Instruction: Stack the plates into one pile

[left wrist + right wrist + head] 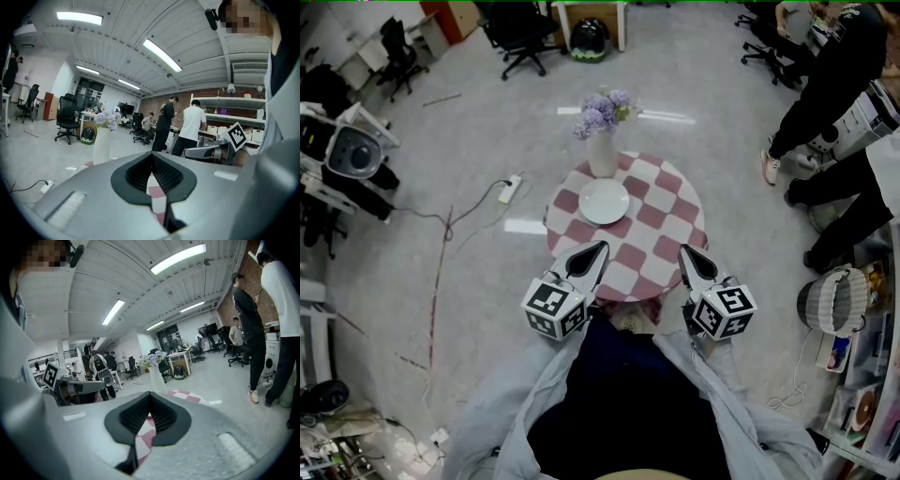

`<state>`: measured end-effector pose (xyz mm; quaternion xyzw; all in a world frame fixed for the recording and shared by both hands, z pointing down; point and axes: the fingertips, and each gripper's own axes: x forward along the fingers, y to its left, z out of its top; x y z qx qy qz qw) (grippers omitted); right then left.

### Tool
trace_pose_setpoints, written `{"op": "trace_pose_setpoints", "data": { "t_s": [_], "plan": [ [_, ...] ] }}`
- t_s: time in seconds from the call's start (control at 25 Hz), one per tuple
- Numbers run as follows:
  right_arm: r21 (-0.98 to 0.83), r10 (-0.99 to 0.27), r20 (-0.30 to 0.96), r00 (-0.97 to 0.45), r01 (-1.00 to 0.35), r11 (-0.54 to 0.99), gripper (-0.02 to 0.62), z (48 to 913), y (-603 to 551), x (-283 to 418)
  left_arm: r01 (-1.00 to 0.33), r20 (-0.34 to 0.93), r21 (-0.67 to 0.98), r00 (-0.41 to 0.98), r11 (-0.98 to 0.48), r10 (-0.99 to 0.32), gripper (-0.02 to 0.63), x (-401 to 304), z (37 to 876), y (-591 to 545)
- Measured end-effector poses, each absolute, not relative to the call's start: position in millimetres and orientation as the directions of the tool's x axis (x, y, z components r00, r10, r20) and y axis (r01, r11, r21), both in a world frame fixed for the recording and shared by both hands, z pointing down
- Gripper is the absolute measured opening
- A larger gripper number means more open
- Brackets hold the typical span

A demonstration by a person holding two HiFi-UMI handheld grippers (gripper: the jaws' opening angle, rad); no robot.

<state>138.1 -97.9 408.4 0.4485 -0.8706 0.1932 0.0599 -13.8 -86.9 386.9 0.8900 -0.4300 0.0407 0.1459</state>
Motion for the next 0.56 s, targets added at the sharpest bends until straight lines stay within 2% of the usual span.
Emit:
{"op": "trace_pose_setpoints", "data": {
  "t_s": [0.56],
  "plan": [
    [-0.285, -0.756, 0.304, -0.580, -0.812, 0.509, 0.000, 415.7, -95.4, 145.2, -0.774, 0.205, 0.228, 0.631, -0.591, -0.748, 0.014, -7.2, 388.4, -83.3]
  ]
}}
